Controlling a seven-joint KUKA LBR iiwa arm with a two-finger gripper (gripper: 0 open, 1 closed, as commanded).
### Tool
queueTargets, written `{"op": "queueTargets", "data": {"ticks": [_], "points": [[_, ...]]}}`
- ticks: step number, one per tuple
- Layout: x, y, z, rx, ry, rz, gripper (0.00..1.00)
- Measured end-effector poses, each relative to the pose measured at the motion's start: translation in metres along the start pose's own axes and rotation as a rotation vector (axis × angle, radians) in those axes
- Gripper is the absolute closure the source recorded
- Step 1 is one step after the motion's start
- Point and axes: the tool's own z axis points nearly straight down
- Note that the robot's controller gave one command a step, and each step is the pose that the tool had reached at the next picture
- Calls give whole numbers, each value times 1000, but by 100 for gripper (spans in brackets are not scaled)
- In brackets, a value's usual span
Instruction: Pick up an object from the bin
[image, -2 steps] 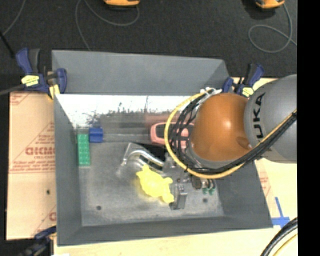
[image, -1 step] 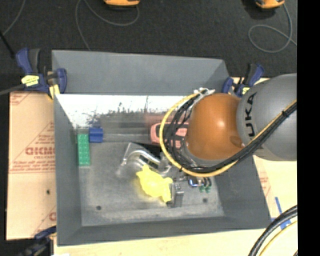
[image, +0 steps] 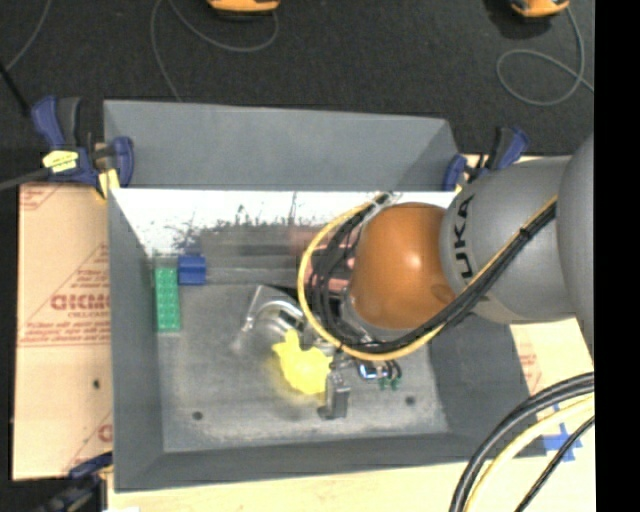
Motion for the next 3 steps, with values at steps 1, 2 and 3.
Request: {"op": "queueTargets", "data": {"ticks": [1,2,3], "points": [[-1,2,34,-1,5,2,0],[-24,-7,37,0,0,-133,0],[-52,-10,45,-5,-2,-223,0]]}}
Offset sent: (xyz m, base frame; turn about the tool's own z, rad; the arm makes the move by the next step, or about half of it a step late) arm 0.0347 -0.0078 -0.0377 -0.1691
